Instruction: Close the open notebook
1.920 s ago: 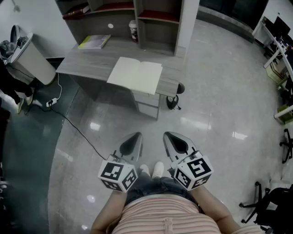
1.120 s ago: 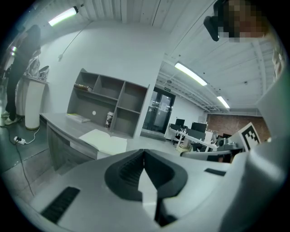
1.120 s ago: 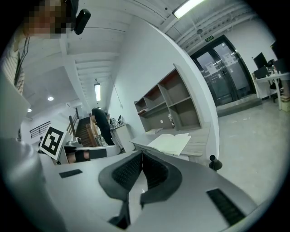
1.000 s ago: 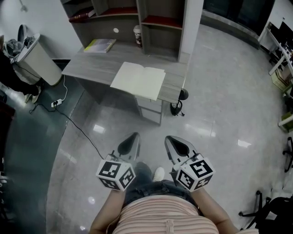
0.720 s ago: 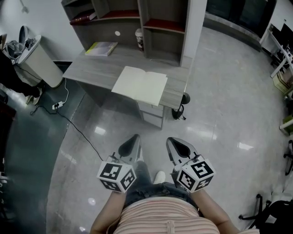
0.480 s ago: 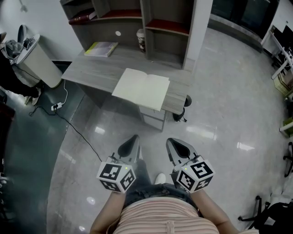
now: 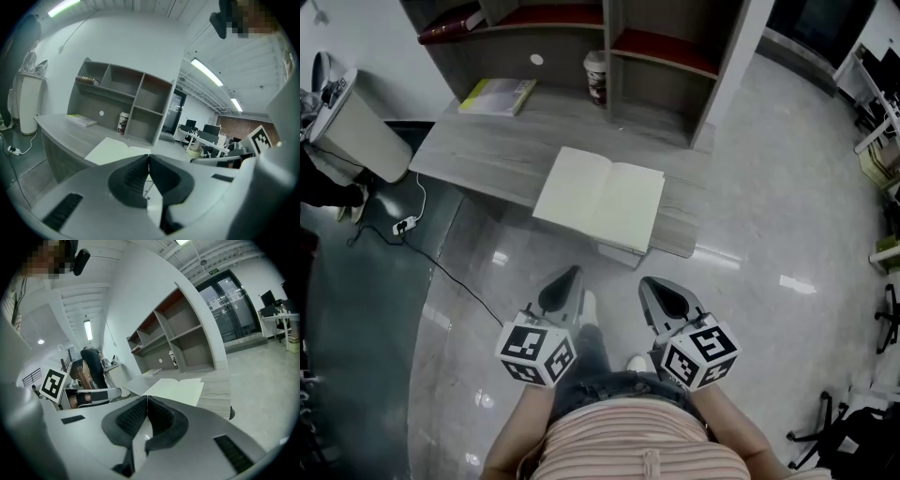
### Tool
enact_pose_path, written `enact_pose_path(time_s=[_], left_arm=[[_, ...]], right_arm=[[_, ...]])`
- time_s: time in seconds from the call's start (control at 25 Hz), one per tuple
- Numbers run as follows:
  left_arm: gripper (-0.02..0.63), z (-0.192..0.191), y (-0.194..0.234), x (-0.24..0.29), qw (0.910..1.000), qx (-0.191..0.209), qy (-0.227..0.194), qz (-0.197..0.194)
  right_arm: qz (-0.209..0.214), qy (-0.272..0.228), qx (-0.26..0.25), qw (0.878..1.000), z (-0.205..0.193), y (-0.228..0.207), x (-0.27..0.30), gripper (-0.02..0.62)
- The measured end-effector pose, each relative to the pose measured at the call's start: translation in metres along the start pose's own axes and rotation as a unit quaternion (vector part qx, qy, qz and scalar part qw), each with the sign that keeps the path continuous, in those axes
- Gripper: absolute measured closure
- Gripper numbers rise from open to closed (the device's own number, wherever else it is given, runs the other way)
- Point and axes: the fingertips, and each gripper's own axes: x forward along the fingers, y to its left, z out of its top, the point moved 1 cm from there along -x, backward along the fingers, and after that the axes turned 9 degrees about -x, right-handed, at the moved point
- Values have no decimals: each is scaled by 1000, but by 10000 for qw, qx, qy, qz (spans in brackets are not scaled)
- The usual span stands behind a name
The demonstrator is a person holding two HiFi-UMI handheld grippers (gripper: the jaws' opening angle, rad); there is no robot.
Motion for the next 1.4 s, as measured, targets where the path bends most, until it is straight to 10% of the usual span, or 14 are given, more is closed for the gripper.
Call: enact_pose_path(time_s=[0.72,1.4], left_arm=[[591,42,163,89,9925,-545,1092,18],[483,16,222,138,9644,-1529,2138,-304]], right_arm=[[-887,468,415,9941,31,-29,147,586],[-1195,1130,596,9846,17,-45,185,586]])
